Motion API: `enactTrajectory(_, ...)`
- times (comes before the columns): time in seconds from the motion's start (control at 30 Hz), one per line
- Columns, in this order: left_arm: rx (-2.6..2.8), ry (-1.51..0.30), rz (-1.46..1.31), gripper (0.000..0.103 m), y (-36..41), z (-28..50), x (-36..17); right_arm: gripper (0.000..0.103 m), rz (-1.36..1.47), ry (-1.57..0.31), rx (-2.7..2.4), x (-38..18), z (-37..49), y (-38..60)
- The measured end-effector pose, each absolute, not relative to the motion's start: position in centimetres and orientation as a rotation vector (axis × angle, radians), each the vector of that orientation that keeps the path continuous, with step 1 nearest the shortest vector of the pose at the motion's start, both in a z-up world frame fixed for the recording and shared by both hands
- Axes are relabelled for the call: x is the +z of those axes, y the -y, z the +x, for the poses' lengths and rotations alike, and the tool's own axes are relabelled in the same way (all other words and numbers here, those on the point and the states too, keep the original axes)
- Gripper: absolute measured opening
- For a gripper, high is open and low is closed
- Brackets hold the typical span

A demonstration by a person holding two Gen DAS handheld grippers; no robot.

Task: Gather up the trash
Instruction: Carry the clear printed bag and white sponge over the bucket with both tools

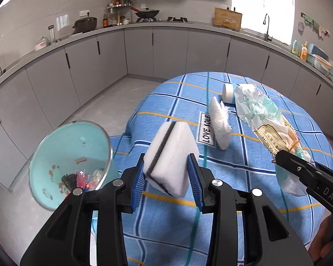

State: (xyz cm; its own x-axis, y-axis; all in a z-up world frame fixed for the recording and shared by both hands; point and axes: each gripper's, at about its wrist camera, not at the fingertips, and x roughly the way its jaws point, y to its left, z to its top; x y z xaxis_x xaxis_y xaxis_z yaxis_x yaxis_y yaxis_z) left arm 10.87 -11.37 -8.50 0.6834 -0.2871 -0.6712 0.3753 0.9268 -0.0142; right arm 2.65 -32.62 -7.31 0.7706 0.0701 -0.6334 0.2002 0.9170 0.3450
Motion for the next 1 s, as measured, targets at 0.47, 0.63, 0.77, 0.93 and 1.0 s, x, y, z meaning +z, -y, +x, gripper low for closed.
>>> enactTrajectory(0.47, -0.303, -0.722, 0.095, 0.037, 7.5, 10.7, -8.0, 0.032, 0.366, -0.696, -0.007, -6.7, 3.2, 28.6)
enactTrajectory(0.63, -0.271, -0.723, 0.077, 0.037, 5.8, 10.9, -7.9, 0.032, 0.340, -0.700, 0.026, -6.4, 3.8, 27.0)
enactTrajectory(0.77, -0.243, -0.721, 0.060, 0.037, 4.3, 11.1, -7.7, 0.032, 0.333, -0.706, 0.058, -6.3, 4.5, 25.7)
enactTrajectory(0.93, -0.201, -0.718, 0.043, 0.037, 2.3, 11.6, -7.6, 0.032, 0.303, -0.708, 0.103, -6.0, 5.5, 23.6)
enactTrajectory(1.0, -0.182, -0.717, 0.038, 0.037, 1.6, 11.8, -7.6, 0.032, 0.290, -0.712, 0.120, -5.9, 6.0, 22.6)
